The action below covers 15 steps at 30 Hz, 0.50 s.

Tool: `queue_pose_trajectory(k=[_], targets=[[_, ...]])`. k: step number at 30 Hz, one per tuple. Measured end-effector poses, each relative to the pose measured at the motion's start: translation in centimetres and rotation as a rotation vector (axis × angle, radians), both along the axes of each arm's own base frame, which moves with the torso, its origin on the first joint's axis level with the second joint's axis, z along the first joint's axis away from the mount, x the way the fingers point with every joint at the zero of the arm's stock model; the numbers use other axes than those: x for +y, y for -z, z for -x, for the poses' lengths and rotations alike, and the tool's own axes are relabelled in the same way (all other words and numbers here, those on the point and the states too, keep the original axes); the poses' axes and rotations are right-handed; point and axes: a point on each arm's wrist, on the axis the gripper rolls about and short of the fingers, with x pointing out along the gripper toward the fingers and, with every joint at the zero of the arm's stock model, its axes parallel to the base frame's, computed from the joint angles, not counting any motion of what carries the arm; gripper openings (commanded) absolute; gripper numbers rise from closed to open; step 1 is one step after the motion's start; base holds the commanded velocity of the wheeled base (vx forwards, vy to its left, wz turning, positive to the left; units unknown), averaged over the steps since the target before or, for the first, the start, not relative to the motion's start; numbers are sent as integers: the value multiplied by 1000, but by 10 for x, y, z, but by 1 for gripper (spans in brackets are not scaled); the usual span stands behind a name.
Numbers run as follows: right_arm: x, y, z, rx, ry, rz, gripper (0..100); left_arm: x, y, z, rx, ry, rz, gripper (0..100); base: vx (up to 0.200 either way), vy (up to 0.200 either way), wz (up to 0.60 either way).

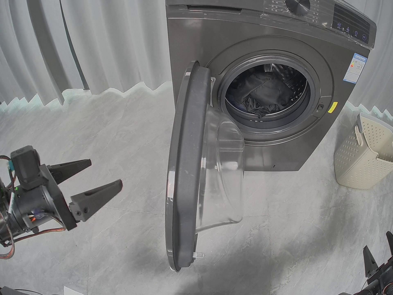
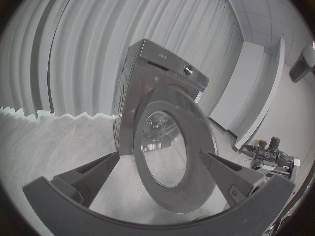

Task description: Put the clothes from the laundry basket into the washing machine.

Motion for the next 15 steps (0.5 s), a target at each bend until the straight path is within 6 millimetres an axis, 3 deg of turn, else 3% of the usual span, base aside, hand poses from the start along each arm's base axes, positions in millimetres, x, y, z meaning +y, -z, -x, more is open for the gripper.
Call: queue_pose_trajectory(k=[7, 15], targets=[[0, 0, 0, 0, 0, 0, 100, -20, 9, -33, -5, -33, -21, 100, 0, 0, 0], [0, 0, 0, 0, 0, 0, 100, -62, 7, -71, -66, -43, 14, 100, 0, 0, 0]])
